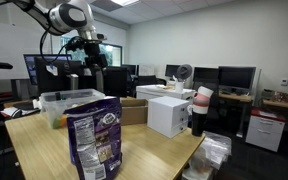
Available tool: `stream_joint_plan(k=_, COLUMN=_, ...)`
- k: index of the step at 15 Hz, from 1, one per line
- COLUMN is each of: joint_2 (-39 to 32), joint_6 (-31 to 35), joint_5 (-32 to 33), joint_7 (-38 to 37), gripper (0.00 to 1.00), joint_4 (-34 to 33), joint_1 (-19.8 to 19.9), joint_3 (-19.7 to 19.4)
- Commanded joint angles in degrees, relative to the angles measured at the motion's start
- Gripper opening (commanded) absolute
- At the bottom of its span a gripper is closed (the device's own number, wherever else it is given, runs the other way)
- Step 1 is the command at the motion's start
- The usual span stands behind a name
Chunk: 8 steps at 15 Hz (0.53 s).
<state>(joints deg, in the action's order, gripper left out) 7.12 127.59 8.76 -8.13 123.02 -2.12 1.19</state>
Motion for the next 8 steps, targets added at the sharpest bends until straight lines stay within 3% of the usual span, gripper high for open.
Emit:
stream_joint_plan(k=1, joint_2=5.0, joint_6=-2.0, joint_5=0.1, joint_7=6.2, gripper=1.0, joint_4=4.9, joint_1=1.6, joint_3=-1.4)
stream_joint_plan(k=8, joint_2=16.1, joint_6=-8.9, joint_5=3.3, joint_7=30.3, gripper=1.0, joint_4=15.2, joint_1=4.8, joint_3=-8.6)
